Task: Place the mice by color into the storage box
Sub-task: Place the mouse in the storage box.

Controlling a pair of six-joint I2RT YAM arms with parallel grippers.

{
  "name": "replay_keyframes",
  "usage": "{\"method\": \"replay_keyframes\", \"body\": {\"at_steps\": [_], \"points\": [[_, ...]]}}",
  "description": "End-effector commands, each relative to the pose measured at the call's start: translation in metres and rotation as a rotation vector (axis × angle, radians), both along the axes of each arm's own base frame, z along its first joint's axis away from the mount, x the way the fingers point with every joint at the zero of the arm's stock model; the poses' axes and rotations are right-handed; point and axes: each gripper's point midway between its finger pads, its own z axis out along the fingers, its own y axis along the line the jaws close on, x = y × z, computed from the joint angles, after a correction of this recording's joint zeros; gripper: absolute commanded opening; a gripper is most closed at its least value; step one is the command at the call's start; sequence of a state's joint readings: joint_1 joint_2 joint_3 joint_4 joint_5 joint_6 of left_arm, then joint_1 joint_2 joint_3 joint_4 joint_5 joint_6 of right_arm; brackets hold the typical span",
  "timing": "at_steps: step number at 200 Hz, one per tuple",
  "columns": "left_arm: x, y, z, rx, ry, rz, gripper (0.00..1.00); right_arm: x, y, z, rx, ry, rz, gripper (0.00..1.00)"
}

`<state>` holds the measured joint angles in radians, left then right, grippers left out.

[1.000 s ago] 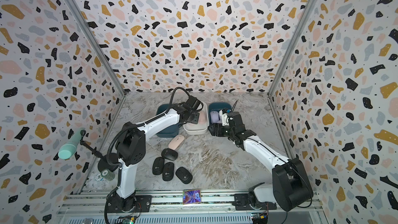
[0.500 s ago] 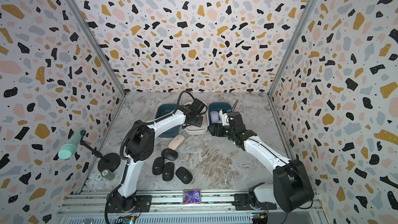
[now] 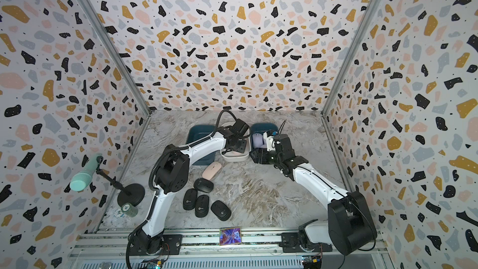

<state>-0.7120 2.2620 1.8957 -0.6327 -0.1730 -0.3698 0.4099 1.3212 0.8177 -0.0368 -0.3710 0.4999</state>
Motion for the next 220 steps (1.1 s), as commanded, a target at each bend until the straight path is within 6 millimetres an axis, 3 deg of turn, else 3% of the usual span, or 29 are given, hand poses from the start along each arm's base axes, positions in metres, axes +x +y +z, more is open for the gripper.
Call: {"method": "replay_keyframes", "body": {"at_steps": [1, 43, 76, 100, 128, 181, 220], "points": [[-0.001, -0.004, 0.001, 0.003, 0.008, -0.011, 0.58, 0.000, 0.002, 0.005, 0.006, -0.015, 0.011, 0.80], [-0.002, -0.009, -0.001, -0.013, 0.015, -0.024, 0.70, 0.000, 0.001, 0.002, 0.002, -0.013, 0.008, 0.80], [0.002, -0.010, 0.008, -0.030, -0.009, -0.016, 0.74, 0.000, 0.001, 0.003, 0.002, -0.017, 0.008, 0.80], [0.009, -0.009, 0.034, -0.056, -0.073, 0.005, 0.74, 0.000, -0.001, 0.008, 0.003, -0.027, 0.003, 0.80], [0.014, -0.001, 0.079, -0.104, -0.173, 0.045, 0.74, 0.000, -0.003, 0.017, 0.004, -0.051, -0.006, 0.80], [0.005, 0.044, 0.143, -0.184, -0.315, 0.147, 0.73, 0.000, -0.004, 0.025, 0.012, -0.065, -0.019, 0.80], [-0.033, 0.091, 0.157, -0.180, -0.384, 0.189, 0.73, -0.001, -0.007, 0.022, 0.006, -0.065, -0.032, 0.80]]}}
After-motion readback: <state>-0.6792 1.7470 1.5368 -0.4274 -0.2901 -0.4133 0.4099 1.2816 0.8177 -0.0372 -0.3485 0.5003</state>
